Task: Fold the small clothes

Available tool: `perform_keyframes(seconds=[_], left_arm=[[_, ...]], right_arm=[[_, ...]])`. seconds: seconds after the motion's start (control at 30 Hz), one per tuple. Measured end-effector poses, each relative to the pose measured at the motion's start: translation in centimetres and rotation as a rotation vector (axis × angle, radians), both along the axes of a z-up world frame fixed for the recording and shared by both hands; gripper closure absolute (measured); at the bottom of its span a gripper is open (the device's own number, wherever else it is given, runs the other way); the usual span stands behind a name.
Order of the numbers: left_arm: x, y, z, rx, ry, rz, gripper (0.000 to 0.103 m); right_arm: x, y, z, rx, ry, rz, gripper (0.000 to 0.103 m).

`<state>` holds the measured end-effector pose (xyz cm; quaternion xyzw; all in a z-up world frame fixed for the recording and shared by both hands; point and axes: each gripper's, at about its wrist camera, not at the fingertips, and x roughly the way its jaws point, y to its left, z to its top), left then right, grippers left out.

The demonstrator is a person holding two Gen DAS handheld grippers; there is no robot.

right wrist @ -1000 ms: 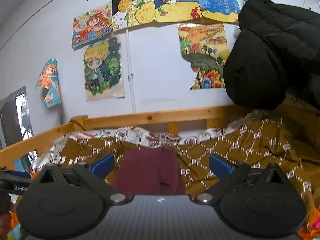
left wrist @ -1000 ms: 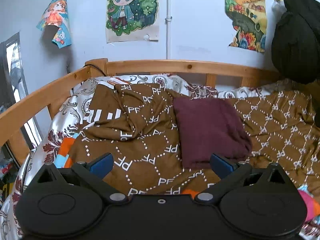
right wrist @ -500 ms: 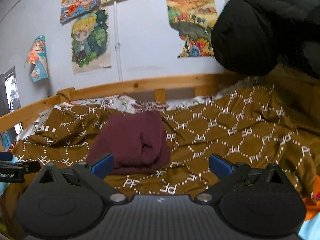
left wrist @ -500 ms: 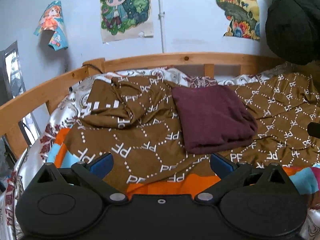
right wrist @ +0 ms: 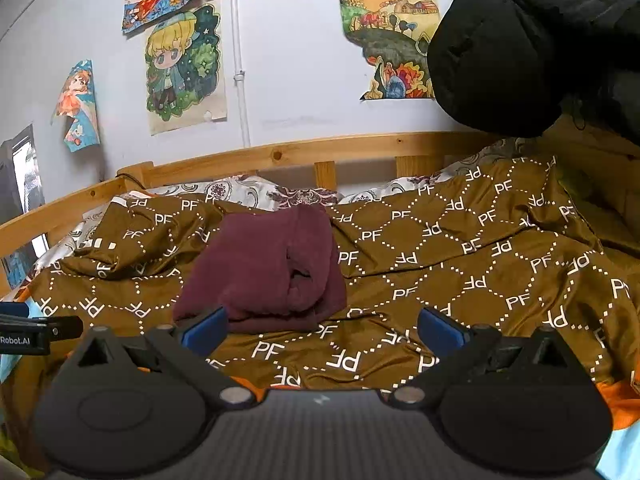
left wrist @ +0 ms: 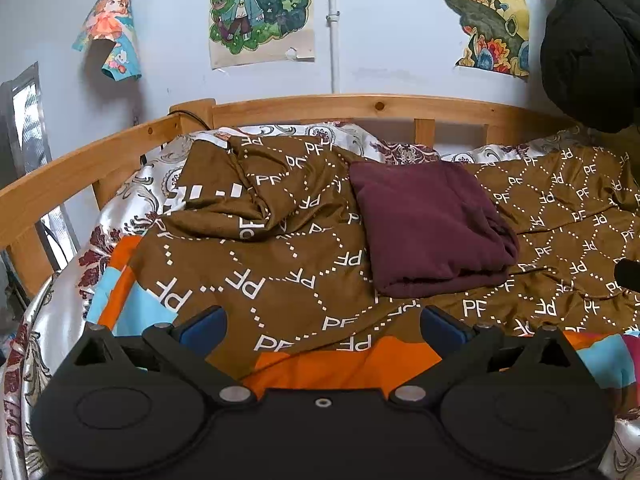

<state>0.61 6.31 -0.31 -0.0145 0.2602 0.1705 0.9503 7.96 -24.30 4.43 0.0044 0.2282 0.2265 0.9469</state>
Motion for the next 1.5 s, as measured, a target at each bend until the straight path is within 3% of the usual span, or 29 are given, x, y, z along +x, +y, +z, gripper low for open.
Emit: perform_keyframes(seconds=[1.5], left_arm=[[-0.06, -0.47, -0.21, -0.001, 0.009, -0.005, 0.001]], right_arm=[[-0.03, -0.06, -0.16, 0.007, 0.009, -0.007, 0.000]])
